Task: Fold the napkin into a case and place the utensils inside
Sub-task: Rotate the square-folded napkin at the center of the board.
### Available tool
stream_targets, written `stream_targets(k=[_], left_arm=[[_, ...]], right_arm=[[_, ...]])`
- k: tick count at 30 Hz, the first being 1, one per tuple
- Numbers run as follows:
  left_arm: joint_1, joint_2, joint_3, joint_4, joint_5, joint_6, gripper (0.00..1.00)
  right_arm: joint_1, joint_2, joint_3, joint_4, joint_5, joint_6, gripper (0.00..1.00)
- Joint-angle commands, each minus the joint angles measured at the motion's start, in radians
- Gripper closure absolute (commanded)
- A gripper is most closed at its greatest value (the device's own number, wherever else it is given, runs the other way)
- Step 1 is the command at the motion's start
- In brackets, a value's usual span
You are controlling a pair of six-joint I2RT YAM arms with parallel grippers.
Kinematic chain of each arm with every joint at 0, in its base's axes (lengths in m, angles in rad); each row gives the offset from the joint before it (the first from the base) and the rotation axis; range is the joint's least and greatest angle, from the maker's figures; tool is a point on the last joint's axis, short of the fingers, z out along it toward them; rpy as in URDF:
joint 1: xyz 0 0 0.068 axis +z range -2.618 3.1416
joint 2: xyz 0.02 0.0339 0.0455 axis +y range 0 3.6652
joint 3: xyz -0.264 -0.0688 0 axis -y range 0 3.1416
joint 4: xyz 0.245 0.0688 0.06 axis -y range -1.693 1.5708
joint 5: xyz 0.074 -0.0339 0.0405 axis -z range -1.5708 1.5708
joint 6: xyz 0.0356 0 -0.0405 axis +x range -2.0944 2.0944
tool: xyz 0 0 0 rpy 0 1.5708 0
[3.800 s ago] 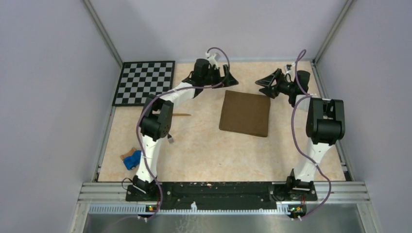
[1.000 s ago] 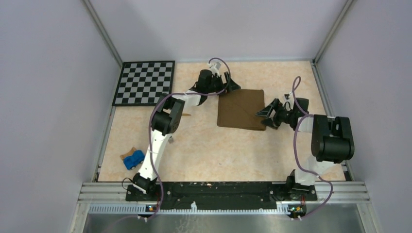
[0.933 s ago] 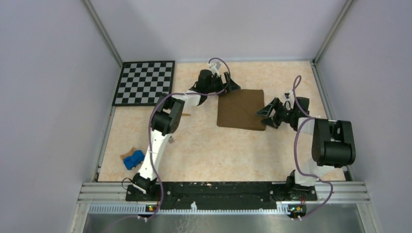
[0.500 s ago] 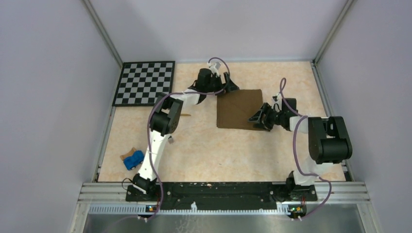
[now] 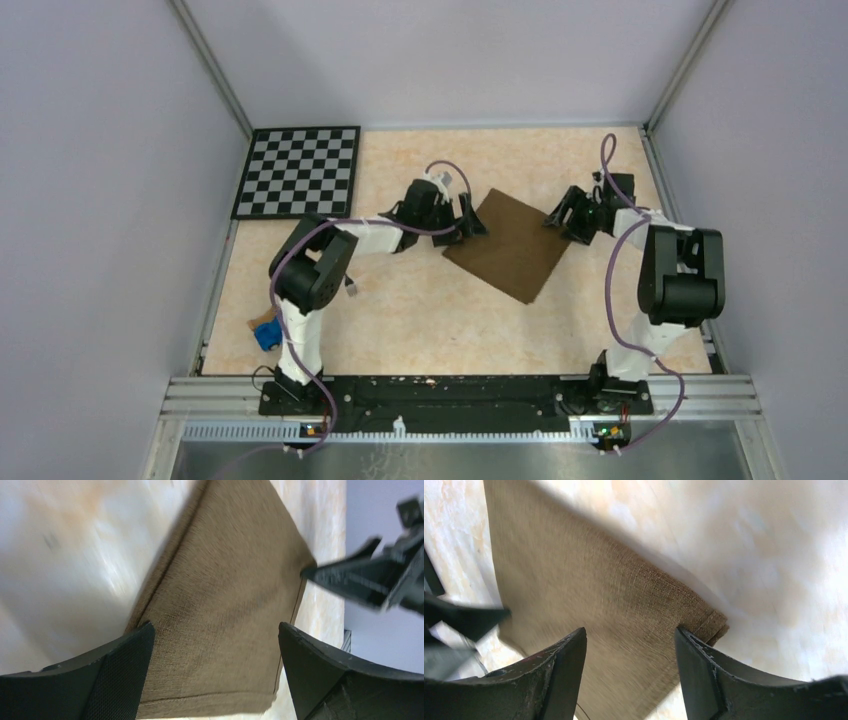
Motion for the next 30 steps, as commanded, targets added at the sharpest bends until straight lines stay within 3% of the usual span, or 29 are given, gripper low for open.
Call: stream_targets(k=[1, 6, 10, 12, 15, 21, 30], left_arm=[[-0.125, -0.135, -0.240, -0.108, -0.067, -0.073, 0.01], [-0.181, -0.372, -0.365, -0.147, -0.011, -0.034, 0.01], [-0.175, -0.491, -0.343, -0.339, -0.083, 0.071, 0.01], [-0.168, -0.496, -0.339, -0.390, -0.075, 0.088, 0.02], [-0.167, -0.501, -0.390, -0.360, -0.048, 0.053, 0.10], [-0.174, -0.451, -0.450, -0.208, 0.054, -0.006, 0.29], [-0.206, -0.306, -0.410, -0.359, -0.103, 0.018, 0.27]], right_arm=[[0.074, 0.063, 0.166, -0.131, -0.028, -0.108, 0.35], [0.100, -0.075, 0.162, -0.205, 0.007, -0.153, 0.32], [0.144, -0.128, 0.119, -0.131, -0.155, -0.100, 0.29], [0.176, -0.105, 0.085, -0.023, -0.301, -0.020, 0.28], [0.273, -0.037, 0.073, 0.099, -0.375, 0.076, 0.29], [0.384, 0.123, 0.072, 0.401, -0.484, 0.272, 0.44], [0.430, 0.338, 0.122, 0.630, -0.546, 0.406, 0.45]])
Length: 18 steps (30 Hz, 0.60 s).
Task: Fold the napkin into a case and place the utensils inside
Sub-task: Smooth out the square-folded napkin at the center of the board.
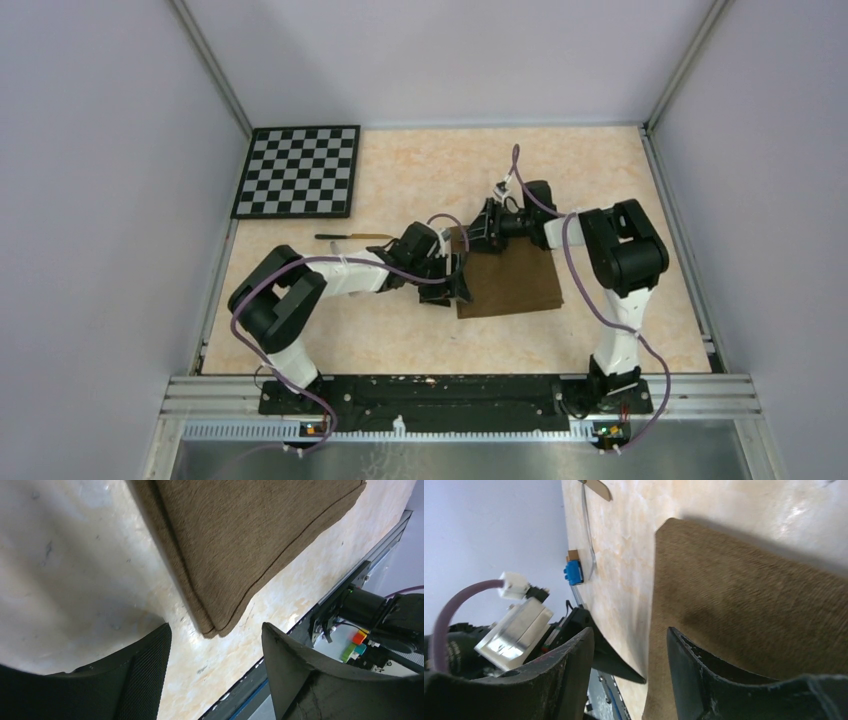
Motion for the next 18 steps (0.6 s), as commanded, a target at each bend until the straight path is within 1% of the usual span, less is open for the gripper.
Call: stream_targets(k=[1, 5, 6, 9, 11, 13, 14, 15, 16, 17, 18], left_arm=[[-0.024, 0.079, 0.006, -0.099, -0.143, 0.025, 0.29], [-0.027, 0.122, 0.032, -0.201, -0.268, 0.055, 0.40], [-0.028, 0.134, 0.032, -0.220, -0.281, 0.062, 0.44], [-0.028, 0.158, 0.010, -0.209, -0.284, 0.067, 0.48], [-0.030, 0.160, -0.007, -0.199, -0.282, 0.068, 0.55], [-0.029, 0.145, -0.033, -0.180, -0.283, 0.065, 0.60], [-0.029, 0.137, -0.045, -0.172, -0.284, 0.065, 0.64], [-0.029, 0.132, -0.055, -0.168, -0.285, 0.067, 0.66], [-0.029, 0.127, -0.065, -0.164, -0.283, 0.070, 0.66], [-0.029, 0.123, -0.072, -0.156, -0.278, 0.074, 0.67], [-0.029, 0.121, -0.079, -0.148, -0.268, 0.079, 0.68]], right_arm=[[0.026, 0.073, 0.057, 0.190, -0.041, 0.088, 0.45], [0.045, 0.139, 0.107, 0.249, -0.029, 0.140, 0.46], [0.046, 0.150, 0.115, 0.260, -0.011, 0.151, 0.47], [0.046, 0.172, 0.124, 0.276, 0.002, 0.170, 0.49], [0.043, 0.145, 0.118, 0.235, 0.008, 0.161, 0.49], [0.029, 0.069, 0.116, 0.073, 0.051, 0.072, 0.48], [0.019, 0.015, 0.115, -0.040, 0.084, -0.025, 0.46], [0.009, -0.040, 0.120, -0.163, 0.133, -0.079, 0.42], [0.000, -0.095, 0.127, -0.286, 0.187, -0.174, 0.39], [-0.015, -0.155, 0.134, -0.412, 0.240, -0.233, 0.38], [-0.034, -0.196, 0.128, -0.499, 0.280, -0.277, 0.37]])
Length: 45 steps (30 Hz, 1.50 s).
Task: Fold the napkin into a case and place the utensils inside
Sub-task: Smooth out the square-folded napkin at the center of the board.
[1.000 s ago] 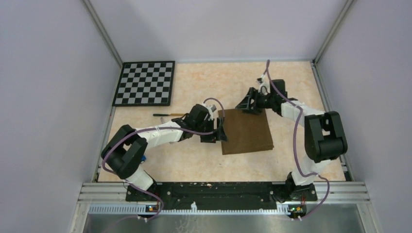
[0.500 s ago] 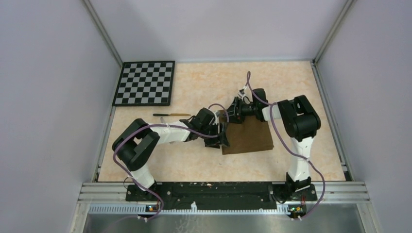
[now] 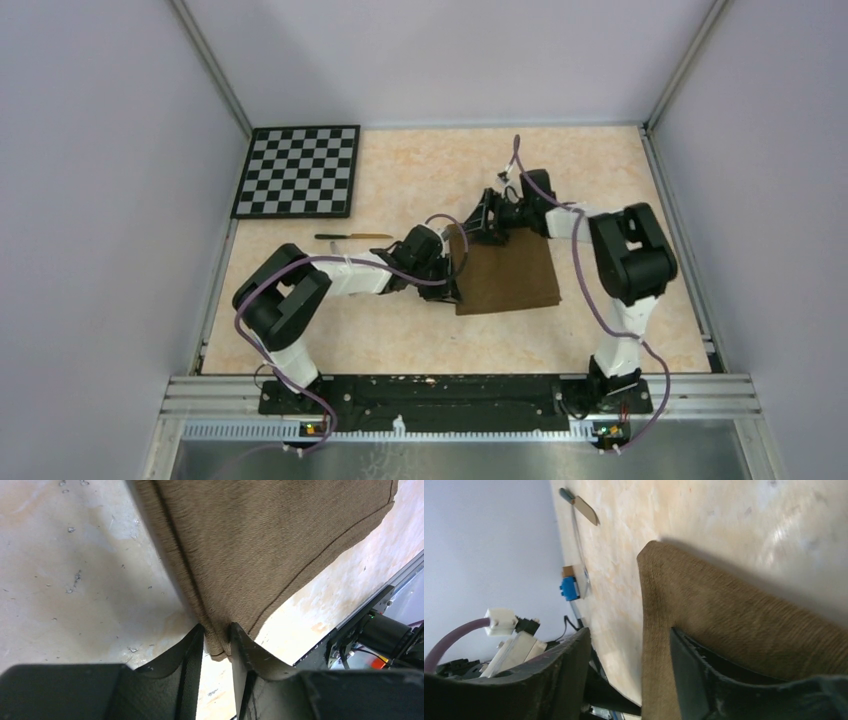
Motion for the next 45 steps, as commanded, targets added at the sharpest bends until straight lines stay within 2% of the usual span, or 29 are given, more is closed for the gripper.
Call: stream_targets(k=[1, 3, 5, 10, 18, 23, 26, 30, 32, 36, 45], left_arm=[[-0.007, 0.068, -0.112, -0.138, -0.141, 0.080, 0.70], [-0.007, 0.042, -0.135, -0.107, -0.109, 0.083, 0.68], [-0.008, 0.002, -0.152, -0.087, -0.081, 0.079, 0.62], [-0.010, -0.105, -0.166, -0.074, -0.032, 0.061, 0.49], [-0.010, -0.067, -0.181, -0.021, 0.003, 0.051, 0.52], [-0.010, -0.048, -0.192, 0.021, 0.013, 0.034, 0.52], [-0.010, -0.059, -0.187, 0.024, 0.022, 0.031, 0.48], [-0.013, -0.067, -0.176, 0.026, 0.036, 0.023, 0.38], [-0.018, -0.045, -0.163, 0.029, 0.051, 0.022, 0.37], [-0.043, -0.003, -0.132, 0.024, 0.045, 0.012, 0.38], [-0.046, 0.052, -0.142, 0.009, 0.002, 0.008, 0.54]], right_arm=[[-0.087, -0.280, 0.021, -0.485, 0.214, -0.296, 0.37], [-0.149, -0.358, -0.048, -0.592, 0.262, -0.314, 0.42], [-0.202, -0.440, -0.130, -0.676, 0.322, -0.327, 0.48], [-0.278, -0.605, -0.302, -0.772, 0.472, -0.309, 0.50], [-0.314, -0.650, -0.348, -0.821, 0.620, -0.319, 0.55], [-0.314, -0.653, -0.345, -0.824, 0.626, -0.330, 0.55], [-0.315, -0.693, -0.326, -0.845, 0.613, -0.334, 0.53], [-0.319, -0.751, -0.319, -0.879, 0.690, -0.313, 0.51], [-0.340, -0.753, -0.324, -0.881, 0.698, -0.300, 0.50], [-0.349, -0.741, -0.342, -0.865, 0.709, -0.295, 0.51], [-0.349, -0.698, -0.369, -0.823, 0.676, -0.308, 0.57]])
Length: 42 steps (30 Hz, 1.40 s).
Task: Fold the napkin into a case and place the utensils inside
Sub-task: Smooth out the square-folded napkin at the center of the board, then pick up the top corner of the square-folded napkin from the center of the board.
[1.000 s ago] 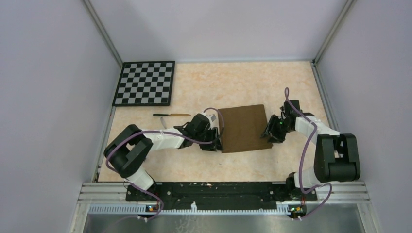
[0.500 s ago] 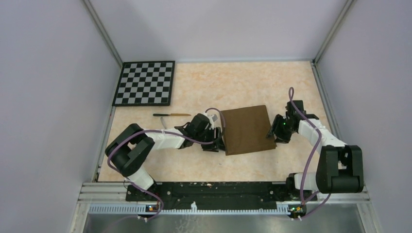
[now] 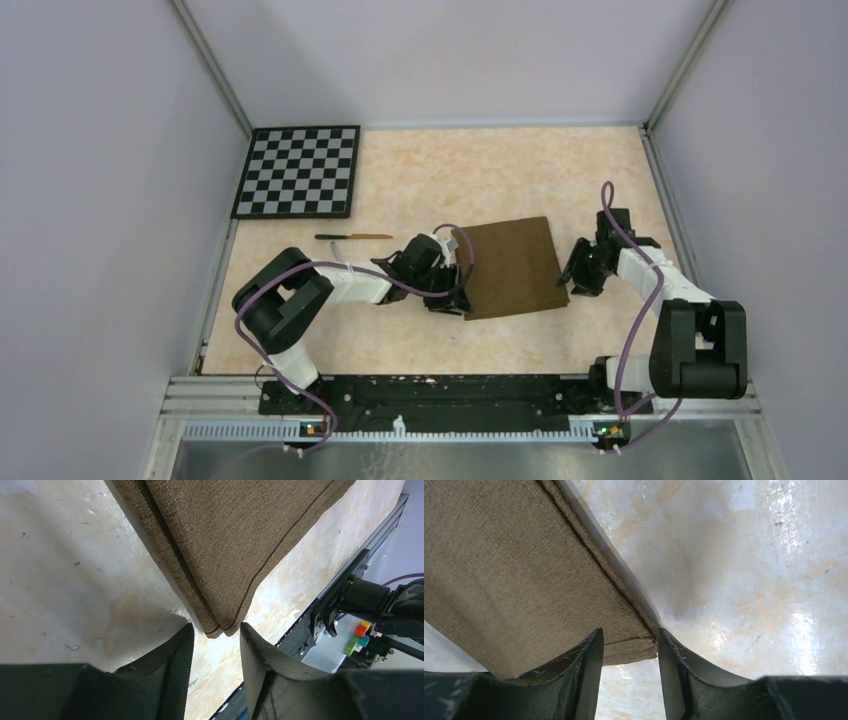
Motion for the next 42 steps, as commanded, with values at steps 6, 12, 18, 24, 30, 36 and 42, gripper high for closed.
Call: stream_targets(k=[6, 12, 18, 24, 30, 36, 42], left_arm=[[-0.007, 0.064, -0.084, -0.140, -0.125, 0.036, 0.57], [-0.008, 0.061, -0.093, -0.131, -0.124, 0.031, 0.60], [-0.009, 0.042, -0.102, -0.131, -0.128, 0.028, 0.60], [-0.009, 0.050, -0.106, -0.125, -0.126, 0.025, 0.60], [-0.010, 0.038, -0.107, -0.129, -0.147, 0.009, 0.61], [-0.017, 0.003, -0.115, -0.122, -0.169, -0.031, 0.60], [-0.020, 0.031, -0.113, -0.086, -0.148, -0.046, 0.58]], right_arm=[[-0.002, 0.011, -0.026, 0.032, -0.035, 0.001, 0.59], [-0.002, 0.005, -0.040, 0.042, -0.041, 0.003, 0.61], [-0.001, 0.007, -0.043, 0.052, -0.060, 0.002, 0.59], [0.000, -0.037, -0.055, 0.073, -0.111, 0.013, 0.63], [0.000, -0.063, -0.055, 0.087, -0.157, 0.008, 0.77], [0.000, -0.073, -0.095, 0.192, -0.260, -0.012, 0.92], [0.000, -0.041, -0.084, 0.239, -0.326, -0.065, 1.00]])
